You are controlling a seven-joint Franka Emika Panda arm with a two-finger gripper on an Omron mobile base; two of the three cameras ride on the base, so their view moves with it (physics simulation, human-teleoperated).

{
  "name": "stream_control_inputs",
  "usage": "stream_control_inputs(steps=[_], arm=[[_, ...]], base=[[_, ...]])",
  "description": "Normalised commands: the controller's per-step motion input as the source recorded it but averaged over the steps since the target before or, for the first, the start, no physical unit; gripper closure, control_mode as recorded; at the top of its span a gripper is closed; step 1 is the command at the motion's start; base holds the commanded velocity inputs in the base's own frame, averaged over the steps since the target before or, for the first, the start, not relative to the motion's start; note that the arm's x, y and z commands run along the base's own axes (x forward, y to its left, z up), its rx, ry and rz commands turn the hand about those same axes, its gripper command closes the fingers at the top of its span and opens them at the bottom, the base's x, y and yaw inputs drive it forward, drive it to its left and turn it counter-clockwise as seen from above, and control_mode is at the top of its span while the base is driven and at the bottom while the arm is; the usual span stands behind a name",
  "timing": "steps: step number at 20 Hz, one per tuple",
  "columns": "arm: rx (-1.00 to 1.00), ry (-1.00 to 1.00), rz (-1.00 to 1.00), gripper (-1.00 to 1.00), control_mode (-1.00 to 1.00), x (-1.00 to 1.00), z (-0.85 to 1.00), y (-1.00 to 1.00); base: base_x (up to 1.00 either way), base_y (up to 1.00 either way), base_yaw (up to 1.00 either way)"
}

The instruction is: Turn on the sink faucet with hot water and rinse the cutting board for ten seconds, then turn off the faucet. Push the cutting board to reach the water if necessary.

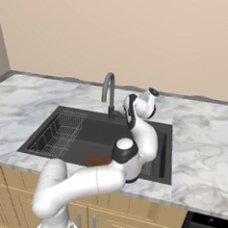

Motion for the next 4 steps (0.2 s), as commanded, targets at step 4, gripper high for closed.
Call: stream_control_inputs(steps=[4], arm=[[-0.05, 0.0, 0.0, -1.0, -1.0, 0.0, 0.0, 0.53]], base=[[0.0, 0.0, 0.0]])
